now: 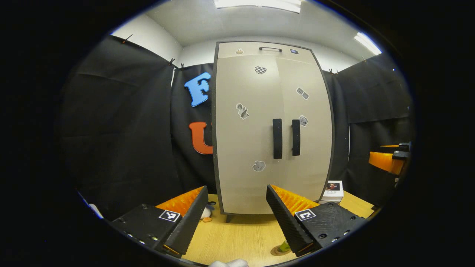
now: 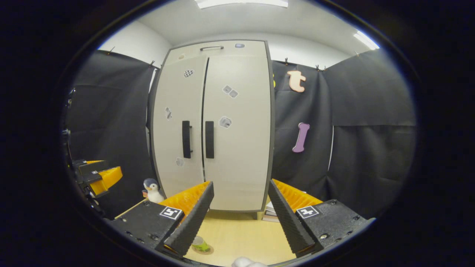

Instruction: Grasp the bottle in the cabinet with the left hand and place it on the coaster, then close the right door with the right hand and the left door with the left hand.

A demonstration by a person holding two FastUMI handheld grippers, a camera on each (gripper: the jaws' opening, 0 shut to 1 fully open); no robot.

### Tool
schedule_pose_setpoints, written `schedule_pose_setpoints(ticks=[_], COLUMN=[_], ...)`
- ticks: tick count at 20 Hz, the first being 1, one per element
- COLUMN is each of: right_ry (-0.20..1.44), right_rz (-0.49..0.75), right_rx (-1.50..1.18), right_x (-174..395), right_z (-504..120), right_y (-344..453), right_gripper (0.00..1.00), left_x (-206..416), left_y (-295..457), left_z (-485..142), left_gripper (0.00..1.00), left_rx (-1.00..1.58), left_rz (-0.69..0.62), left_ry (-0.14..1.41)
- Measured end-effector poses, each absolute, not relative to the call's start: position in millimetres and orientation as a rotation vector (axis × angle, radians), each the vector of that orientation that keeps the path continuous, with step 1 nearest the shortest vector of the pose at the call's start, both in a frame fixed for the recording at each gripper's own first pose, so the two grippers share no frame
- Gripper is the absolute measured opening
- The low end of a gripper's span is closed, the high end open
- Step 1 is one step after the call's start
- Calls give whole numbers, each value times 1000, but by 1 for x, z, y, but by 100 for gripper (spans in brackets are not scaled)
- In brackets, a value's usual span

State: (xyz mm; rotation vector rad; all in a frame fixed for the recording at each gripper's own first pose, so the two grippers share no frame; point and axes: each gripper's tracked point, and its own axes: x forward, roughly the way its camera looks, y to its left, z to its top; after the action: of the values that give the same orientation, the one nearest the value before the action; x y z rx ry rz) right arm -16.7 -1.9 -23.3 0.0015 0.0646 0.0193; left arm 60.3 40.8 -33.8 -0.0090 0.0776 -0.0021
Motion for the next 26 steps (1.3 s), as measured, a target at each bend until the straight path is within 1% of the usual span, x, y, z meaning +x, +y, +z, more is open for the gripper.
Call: schedule_pose_setpoints(ticks=[17, 26], right_ry=[55, 65], right_rz=[47, 58], right_rx=[-1, 2], right_x=[-15, -7], right_z=[-25, -29], right_y=[-3, -16], right_gripper=[97, 97], left_x=[59, 62], left_y=[45, 38], left_z=[-34, -33], left_gripper=[96, 96], left_rx=[6, 17], left_rz=[33, 28], left_ry=[77, 78])
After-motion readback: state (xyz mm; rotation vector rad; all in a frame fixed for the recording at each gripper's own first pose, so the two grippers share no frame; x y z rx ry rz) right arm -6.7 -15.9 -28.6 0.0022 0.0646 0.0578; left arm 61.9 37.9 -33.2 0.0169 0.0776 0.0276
